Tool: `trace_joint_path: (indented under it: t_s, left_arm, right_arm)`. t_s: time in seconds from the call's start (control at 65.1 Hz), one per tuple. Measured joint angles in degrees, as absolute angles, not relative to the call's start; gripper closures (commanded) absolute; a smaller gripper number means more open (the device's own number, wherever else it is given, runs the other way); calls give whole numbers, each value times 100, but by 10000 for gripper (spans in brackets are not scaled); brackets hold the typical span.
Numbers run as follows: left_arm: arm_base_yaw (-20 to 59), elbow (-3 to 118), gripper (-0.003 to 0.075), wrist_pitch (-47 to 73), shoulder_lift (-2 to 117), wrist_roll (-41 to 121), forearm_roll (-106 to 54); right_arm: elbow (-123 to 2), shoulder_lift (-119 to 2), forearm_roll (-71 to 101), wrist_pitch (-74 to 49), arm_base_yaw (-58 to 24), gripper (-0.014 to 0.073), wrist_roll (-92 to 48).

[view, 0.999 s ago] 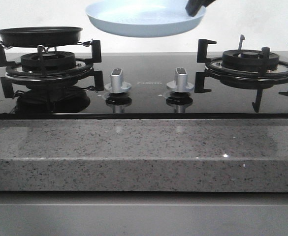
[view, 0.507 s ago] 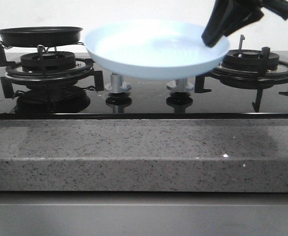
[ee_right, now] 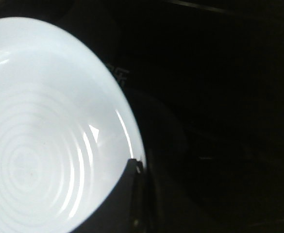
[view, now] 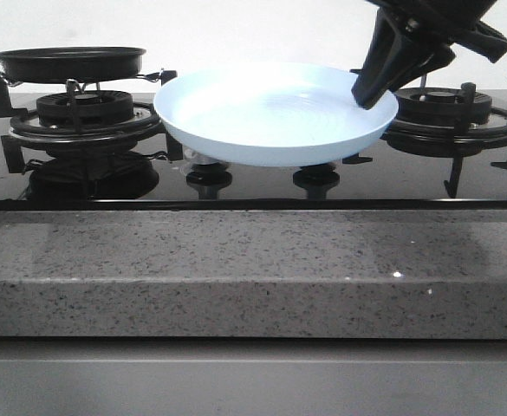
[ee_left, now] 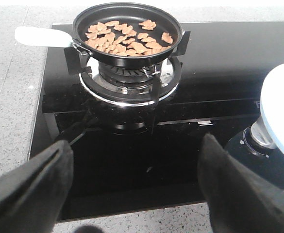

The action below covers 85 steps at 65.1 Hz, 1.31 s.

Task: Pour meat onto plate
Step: 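Grasp the green pan handle with the left gripper and lift the pan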

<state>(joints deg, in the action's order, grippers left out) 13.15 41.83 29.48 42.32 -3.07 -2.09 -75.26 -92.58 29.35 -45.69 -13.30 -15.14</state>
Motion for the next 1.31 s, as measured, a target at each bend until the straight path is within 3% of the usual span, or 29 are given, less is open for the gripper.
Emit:
trace_joint_path:
  t_s: [0.661,0.953,1.306]
  left_arm:
    - [1164,4690,189,3409,4943,-307,-501]
    - [-192,5444,189,3668,5705,61,-1514]
    - [-2002,5536,189,3925,7046,2549,-5319]
  right_arm:
    - [-7526,-9258,2943,-4569,-1330,663,-1519]
    - [-7526,-9258,2943,-4569,-1330,663,-1519]
    - [-7526,-9258,2943,-4569,-1330,663,-1519]
